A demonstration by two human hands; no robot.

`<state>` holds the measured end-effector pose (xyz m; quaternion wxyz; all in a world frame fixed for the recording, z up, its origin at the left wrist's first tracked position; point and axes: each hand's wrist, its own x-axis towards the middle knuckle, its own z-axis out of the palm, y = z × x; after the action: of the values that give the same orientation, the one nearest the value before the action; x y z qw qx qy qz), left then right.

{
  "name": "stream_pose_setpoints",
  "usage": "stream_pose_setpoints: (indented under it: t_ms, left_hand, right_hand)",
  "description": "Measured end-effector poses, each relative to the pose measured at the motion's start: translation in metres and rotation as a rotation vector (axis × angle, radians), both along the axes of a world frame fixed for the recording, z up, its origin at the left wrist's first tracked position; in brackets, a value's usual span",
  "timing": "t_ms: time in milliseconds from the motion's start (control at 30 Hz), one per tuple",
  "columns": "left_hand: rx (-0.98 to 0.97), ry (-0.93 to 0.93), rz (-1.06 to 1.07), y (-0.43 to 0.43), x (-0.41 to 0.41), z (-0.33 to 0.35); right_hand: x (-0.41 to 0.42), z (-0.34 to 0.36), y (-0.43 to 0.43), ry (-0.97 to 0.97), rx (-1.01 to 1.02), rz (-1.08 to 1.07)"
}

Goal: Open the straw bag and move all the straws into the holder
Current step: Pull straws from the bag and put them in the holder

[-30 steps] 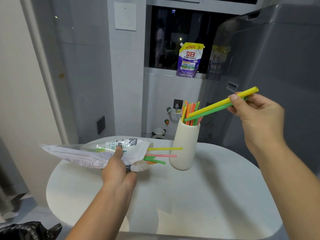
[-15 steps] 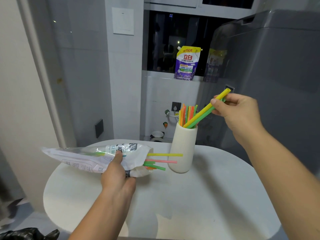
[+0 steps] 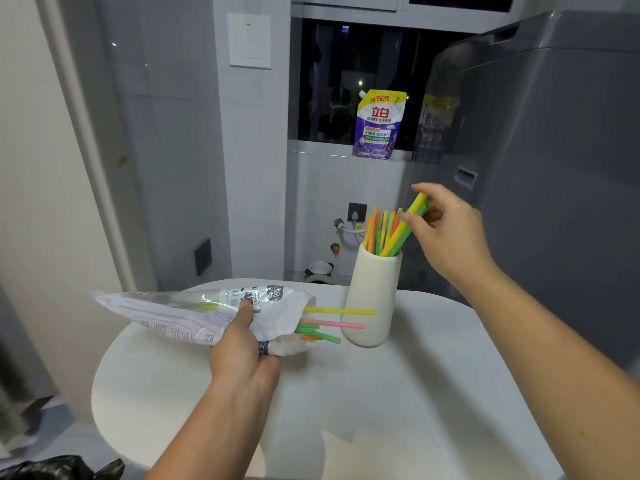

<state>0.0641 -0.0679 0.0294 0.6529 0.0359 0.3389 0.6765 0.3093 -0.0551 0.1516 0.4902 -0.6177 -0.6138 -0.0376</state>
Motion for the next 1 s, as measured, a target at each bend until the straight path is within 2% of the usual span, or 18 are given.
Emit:
stream_pose_setpoints:
  t_ms: [167, 333, 433, 533, 667, 733, 800, 933, 1000]
  left_hand:
    - [0.007, -0.013, 0.001, 0.000, 0.001, 0.001]
    - [0.008, -0.012, -0.015, 0.001, 0.002, 0.001]
    - [0.004, -0.022, -0.014, 0.001, 0.003, 0.001]
    - [0.000, -0.028, -0.021, 0.000, 0.002, 0.001]
    - [0.006, -0.031, -0.024, 0.002, 0.001, -0.001]
    - [0.009, -0.033, -0.023, 0.002, 0.001, 0.000]
    - [0.004, -0.034, -0.024, 0.001, 0.002, 0.003]
    - [-0.020, -0.040, -0.001, -0.002, 0.002, 0.007]
    - [-0.022, -0.038, 0.010, -0.003, 0.002, 0.008]
  right_hand:
    - [0.003, -0.010, 0.010, -0.261, -0.106, -0.036]
    - [-0.002, -0.019, 0.012, -0.312, -0.362, 0.018]
    - [-0.004, -0.022, 0.008, -0.318, -0.419, 0.052]
    - [-0.006, -0.021, 0.004, -0.248, -0.283, 0.043]
    - [-0.017, -0.026, -0.013, -0.086, 0.132, -0.087]
    - [-0.030, -0.033, -0.028, -0.016, 0.185, -0.068]
    - [-0.044, -0.045, -0.044, 0.104, 0.013, 0.045]
    - [-0.066, -0.063, -0.065, 0.340, -0.518, 0.281]
    - [-0.073, -0.070, -0.071, 0.413, -0.584, 0.374]
